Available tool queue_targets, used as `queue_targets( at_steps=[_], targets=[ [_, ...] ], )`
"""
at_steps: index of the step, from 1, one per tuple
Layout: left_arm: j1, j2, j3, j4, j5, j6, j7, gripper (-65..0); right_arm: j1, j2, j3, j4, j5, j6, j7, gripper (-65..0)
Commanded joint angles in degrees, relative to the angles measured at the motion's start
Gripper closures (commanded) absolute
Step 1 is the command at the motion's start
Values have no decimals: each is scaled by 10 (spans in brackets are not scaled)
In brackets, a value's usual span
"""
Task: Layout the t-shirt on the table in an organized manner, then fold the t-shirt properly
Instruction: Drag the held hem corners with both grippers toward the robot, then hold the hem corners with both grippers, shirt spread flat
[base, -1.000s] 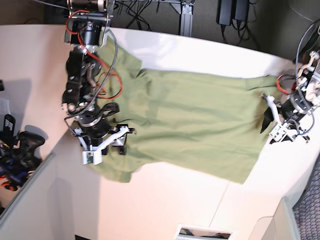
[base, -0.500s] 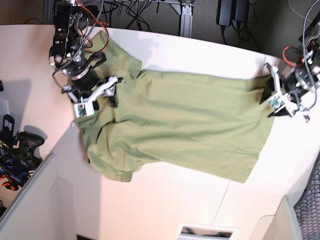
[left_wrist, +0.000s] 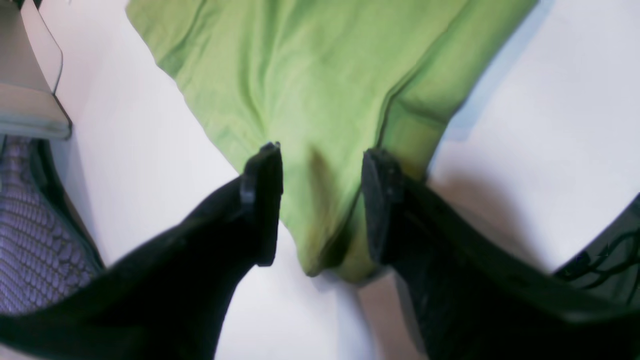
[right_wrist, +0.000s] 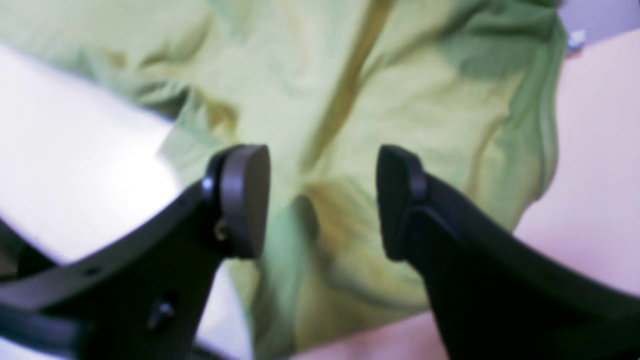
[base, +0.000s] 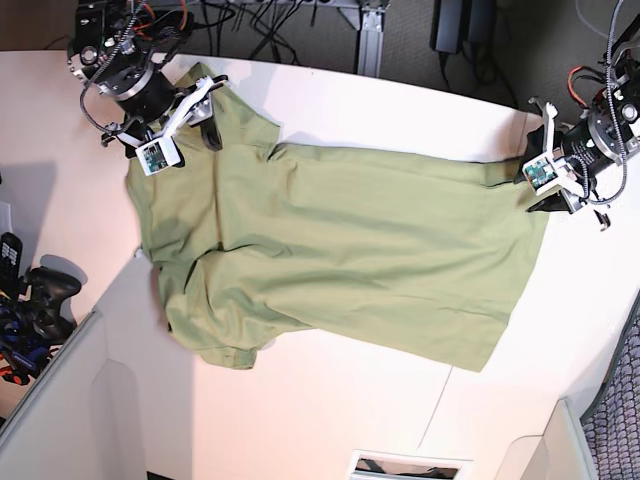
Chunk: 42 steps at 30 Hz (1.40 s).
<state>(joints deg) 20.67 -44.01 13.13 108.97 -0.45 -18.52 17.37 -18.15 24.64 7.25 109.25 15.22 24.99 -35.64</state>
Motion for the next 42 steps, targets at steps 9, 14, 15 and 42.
queue_targets(
  at_steps=[9,14,15,42],
  targets=[
    [40,-38,-5,51,14,-4,-4,-333,-92,38,1,49,-1,18,6,-416],
    [41,-38,-5,50,20,-4,-4,-334,-102,44,1,48,-30,18,7,-416],
    [41,-38,-5,49,20,-4,-5,-334,-102,45,1,47,-30,18,7,-416],
    [-6,-38,-5,-95,28,-4,-97,-334,-108,44,-65,8,-125,14,27,-416]
  ],
)
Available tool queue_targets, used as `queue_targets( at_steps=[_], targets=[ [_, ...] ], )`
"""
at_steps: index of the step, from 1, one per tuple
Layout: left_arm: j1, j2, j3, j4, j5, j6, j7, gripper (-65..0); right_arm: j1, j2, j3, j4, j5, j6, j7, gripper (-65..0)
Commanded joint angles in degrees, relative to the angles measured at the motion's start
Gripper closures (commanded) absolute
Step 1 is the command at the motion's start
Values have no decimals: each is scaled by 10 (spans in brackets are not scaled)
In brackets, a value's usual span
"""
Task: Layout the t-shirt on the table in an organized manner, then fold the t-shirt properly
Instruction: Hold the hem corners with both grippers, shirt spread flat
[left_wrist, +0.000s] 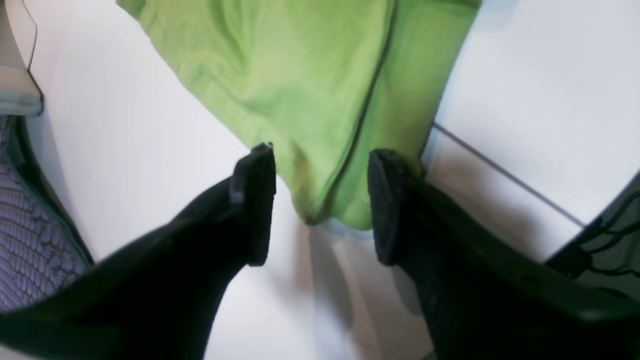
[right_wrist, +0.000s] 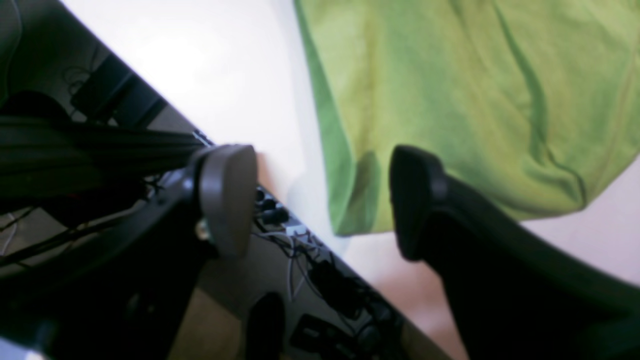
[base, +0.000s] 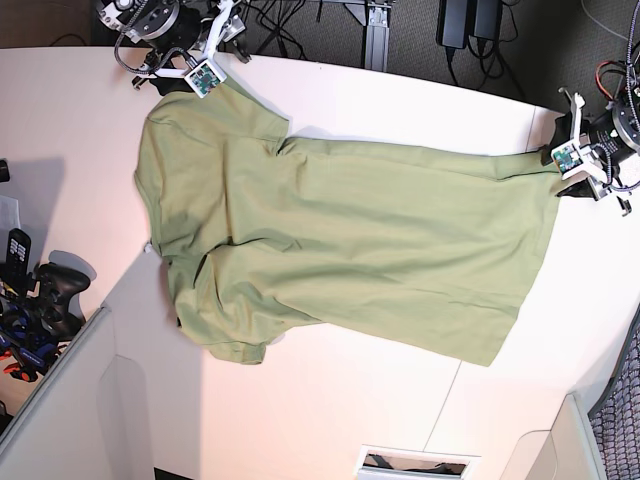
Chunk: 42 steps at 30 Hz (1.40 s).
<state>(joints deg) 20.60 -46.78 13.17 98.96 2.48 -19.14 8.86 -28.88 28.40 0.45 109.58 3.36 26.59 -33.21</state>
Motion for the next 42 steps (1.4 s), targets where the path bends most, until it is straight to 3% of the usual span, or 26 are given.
queue_targets(
  at_steps=[1,23,33,39,42],
  targets=[
    [-6,-9,-5,1,-1,2,-14,-334,0,6,3,3,-8,-2,3,-416],
    [-36,-6,4,-39,-13,2,-27,-334,42,6,3,-86,-13,-2,20,-416],
    [-81,4,82,-81,13,5,-26,-334,46,6,3,-103,-18,-2,31,-416],
    [-100,17,91,-106,15,4,-26,-333,46,6,3,-115,-26,-2,35,-415],
    [-99,17,91,-106,17,2,-27,-281,46,6,3,-115,-37,-2,49,-399]
  ],
)
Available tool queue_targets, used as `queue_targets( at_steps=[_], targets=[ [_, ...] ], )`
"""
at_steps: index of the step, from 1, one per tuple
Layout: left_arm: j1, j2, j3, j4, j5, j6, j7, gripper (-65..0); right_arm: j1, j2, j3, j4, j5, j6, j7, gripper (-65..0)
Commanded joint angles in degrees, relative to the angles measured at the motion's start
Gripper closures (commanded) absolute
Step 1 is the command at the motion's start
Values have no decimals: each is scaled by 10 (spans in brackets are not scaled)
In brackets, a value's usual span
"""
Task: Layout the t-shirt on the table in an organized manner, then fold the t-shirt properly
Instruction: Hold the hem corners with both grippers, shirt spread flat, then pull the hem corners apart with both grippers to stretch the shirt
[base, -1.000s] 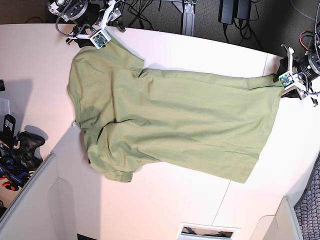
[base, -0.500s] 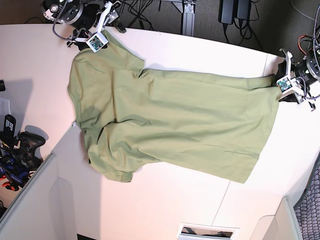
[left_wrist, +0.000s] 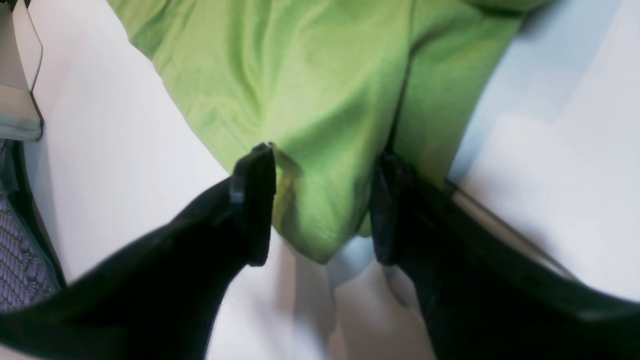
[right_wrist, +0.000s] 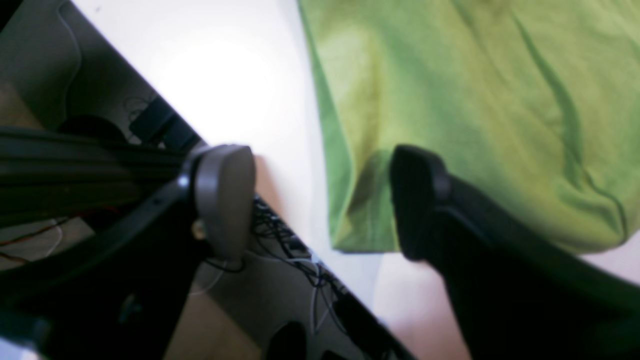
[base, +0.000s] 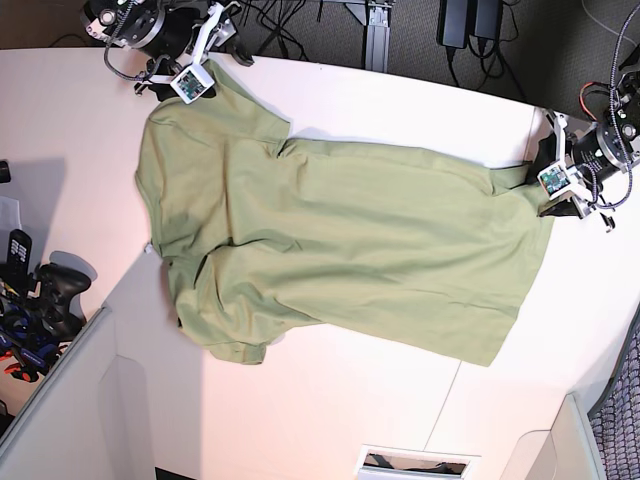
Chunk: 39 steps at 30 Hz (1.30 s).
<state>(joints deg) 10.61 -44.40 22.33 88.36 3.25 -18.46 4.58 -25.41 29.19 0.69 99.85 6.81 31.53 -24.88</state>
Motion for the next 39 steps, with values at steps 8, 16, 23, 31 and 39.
queue_targets(
  at_steps=[8,16,23,31,39],
  targets=[
    [1,-7,0,6,24,-83,2,0,22,-2,0,-18,-101,-53,-9,0],
    [2,-33,-2,62,24,-47,29,0,31,-1,23,4,-100,-53,-23,0],
    [10,-74,-2,134,24,-47,79,0,28,40,71,56,-52,-53,-55,0],
    [10,-109,-2,208,24,-47,132,0,27,84,139,73,1,-53,-60,0],
    [10,-109,-2,208,24,-47,131,0,27,96,143,74,1,-53,-60,0]
  ],
)
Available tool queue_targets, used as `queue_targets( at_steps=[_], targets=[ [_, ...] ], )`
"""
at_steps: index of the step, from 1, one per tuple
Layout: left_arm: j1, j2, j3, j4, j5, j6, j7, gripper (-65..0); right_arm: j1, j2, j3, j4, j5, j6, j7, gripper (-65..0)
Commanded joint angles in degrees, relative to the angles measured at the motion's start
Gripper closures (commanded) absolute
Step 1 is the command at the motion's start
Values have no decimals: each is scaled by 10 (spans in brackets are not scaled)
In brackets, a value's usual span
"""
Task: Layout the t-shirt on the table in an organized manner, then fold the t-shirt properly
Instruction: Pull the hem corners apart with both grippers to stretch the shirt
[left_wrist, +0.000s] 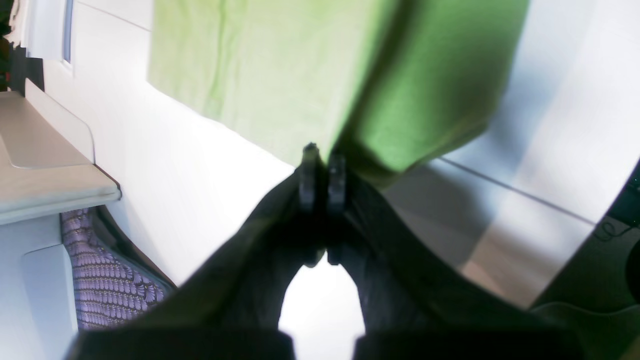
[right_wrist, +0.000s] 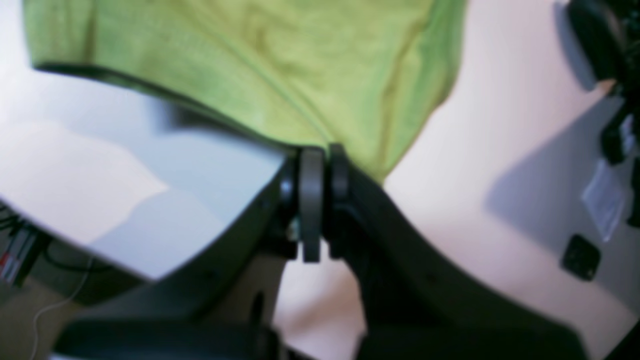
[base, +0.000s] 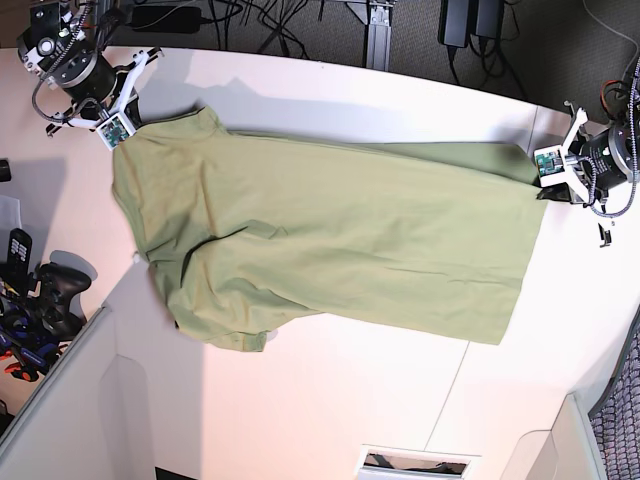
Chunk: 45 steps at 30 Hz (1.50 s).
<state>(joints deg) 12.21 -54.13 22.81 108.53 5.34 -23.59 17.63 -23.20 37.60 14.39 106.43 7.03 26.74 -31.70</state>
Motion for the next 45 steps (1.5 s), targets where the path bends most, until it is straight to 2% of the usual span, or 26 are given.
queue_targets(
  at_steps=[1,11,16,19,24,29,31,33,37,43,45],
  targets=[
    [-6,-12,-7,6,3,4,2,0,5,12,6,10,-1,-5,8,0],
    [-6,-13,-15,42,-2,5,23,0,5,14,7,39,10,-5,-8,0],
    [-6,-13,-57,69,-34,4,33,0,5,15,17,55,11,-6,-14,0],
    [-6,-13,-68,66,-37,0,28,0,9,15,31,55,34,-5,-8,0],
    [-24,-1,-68,10,-28,0,-24,0,54,15,32,45,36,-5,5,0],
    [-82,34,-68,-88,-28,-2,-52,0,123,16,29,-6,57,-3,15,0],
    [-106,45,-68,-118,-28,-27,-63,0,151,16,25,-31,66,-3,16,0],
    [-123,50,-68,-142,-33,-46,-71,0,176,16,16,-61,70,6,19,0],
    [-154,56,-68,-188,-42,-46,-96,0,230,16,-26,-123,69,8,22,0],
    [-203,92,-66,-256,-43,-48,-102,0,322,10,-115,-210,48,7,26,0],
    [-211,103,-66,-278,-43,-52,-104,-32,346,3,-140,-236,43,7,28,0]
  ],
)
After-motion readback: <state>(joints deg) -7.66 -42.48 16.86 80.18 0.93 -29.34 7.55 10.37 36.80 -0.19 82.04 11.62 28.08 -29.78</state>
